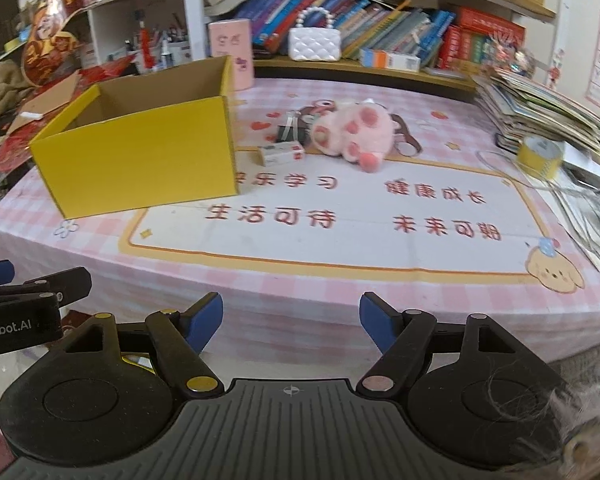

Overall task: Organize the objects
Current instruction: 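Move both tools back toward the pink pig plush and small items, then grasp the pink pig plush with the right tool while the left tool grasps the white staple box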

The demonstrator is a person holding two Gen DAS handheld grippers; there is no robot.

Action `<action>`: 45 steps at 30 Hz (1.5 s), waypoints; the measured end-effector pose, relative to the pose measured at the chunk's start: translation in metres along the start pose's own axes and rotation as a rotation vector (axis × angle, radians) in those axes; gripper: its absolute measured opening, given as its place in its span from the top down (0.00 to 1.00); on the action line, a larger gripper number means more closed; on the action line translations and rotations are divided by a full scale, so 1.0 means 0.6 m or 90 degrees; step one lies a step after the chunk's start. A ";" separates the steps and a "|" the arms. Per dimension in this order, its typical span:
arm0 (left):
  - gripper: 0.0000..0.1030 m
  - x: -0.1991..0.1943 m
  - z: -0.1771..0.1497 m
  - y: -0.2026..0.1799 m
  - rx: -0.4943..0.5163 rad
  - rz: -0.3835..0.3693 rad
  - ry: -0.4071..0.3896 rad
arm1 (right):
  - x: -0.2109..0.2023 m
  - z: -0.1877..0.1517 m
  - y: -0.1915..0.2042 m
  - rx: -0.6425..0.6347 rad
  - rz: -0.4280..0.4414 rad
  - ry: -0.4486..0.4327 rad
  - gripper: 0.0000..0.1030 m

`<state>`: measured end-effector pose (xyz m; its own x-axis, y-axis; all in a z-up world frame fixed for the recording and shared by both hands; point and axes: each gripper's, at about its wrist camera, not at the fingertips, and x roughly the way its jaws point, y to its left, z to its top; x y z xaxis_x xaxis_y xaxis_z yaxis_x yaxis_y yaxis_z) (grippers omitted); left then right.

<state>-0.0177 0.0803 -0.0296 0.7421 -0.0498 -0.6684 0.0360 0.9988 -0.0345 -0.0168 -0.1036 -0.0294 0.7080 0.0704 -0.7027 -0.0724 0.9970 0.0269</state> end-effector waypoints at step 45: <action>0.10 0.195 0.171 -0.227 0.048 -0.033 -0.012 | 0.164 0.185 -0.230 0.028 -0.007 -0.004 0.26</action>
<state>0.1329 -0.0611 -0.0273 0.7505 -0.1016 -0.6531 0.1244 0.9922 -0.0114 0.1408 -0.2307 -0.0237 0.7132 0.0588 -0.6985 -0.0332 0.9982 0.0502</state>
